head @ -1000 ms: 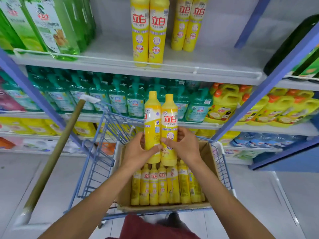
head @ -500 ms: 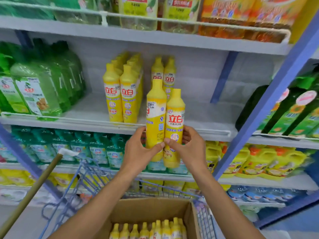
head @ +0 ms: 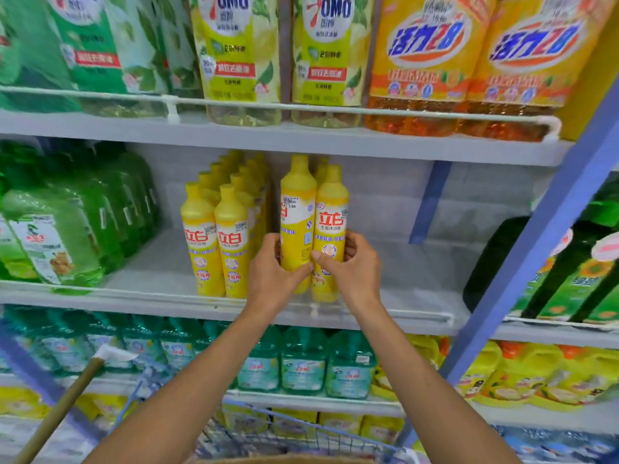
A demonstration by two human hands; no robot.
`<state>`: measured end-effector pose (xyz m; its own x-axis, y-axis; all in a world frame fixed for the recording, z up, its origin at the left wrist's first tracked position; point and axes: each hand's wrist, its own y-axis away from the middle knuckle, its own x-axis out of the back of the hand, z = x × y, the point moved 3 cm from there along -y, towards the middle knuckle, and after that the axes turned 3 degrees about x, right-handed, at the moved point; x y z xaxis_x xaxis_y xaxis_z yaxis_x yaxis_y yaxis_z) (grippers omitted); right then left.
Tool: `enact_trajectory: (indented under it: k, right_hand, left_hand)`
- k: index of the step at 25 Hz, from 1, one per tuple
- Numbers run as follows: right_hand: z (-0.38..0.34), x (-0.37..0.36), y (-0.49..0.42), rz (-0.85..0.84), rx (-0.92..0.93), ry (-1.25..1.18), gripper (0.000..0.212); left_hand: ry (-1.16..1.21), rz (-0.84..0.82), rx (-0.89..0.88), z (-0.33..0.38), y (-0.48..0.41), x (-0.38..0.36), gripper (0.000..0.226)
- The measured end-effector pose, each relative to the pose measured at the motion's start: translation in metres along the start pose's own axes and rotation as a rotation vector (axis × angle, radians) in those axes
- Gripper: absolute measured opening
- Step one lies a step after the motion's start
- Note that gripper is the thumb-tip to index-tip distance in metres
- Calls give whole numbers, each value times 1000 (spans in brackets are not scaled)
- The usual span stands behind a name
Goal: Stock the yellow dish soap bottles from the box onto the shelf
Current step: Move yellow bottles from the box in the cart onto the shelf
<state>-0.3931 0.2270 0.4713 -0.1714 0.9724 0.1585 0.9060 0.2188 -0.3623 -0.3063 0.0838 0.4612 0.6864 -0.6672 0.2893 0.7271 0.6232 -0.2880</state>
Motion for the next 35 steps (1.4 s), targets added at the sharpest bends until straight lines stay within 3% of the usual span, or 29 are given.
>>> enact_trajectory:
  k: [5, 13, 18, 23, 26, 35]
  right_hand:
    - [28, -19, -8, -7, 18, 31, 55]
    - [57, -16, -3, -70, 11, 34, 71]
    - [66, -10, 3, -209, -56, 76, 65]
    - [67, -16, 5, -163, -6, 201, 54]
    - [66, -24, 6, -70, -3, 314, 63]
    - [67, -24, 7, -53, -19, 309, 57]
  left_hand:
    - [-59, 9, 83, -33, -16, -15, 61]
    - [-124, -63, 89, -64, -22, -23, 76]
    - [-38, -304, 79, -71, -23, -12, 73]
    - [-118, -137, 81, -63, -19, -14, 64]
    - [-191, -54, 65, -59, -20, -19, 66]
    - [-70, -81, 99, -68, -21, -15, 58]
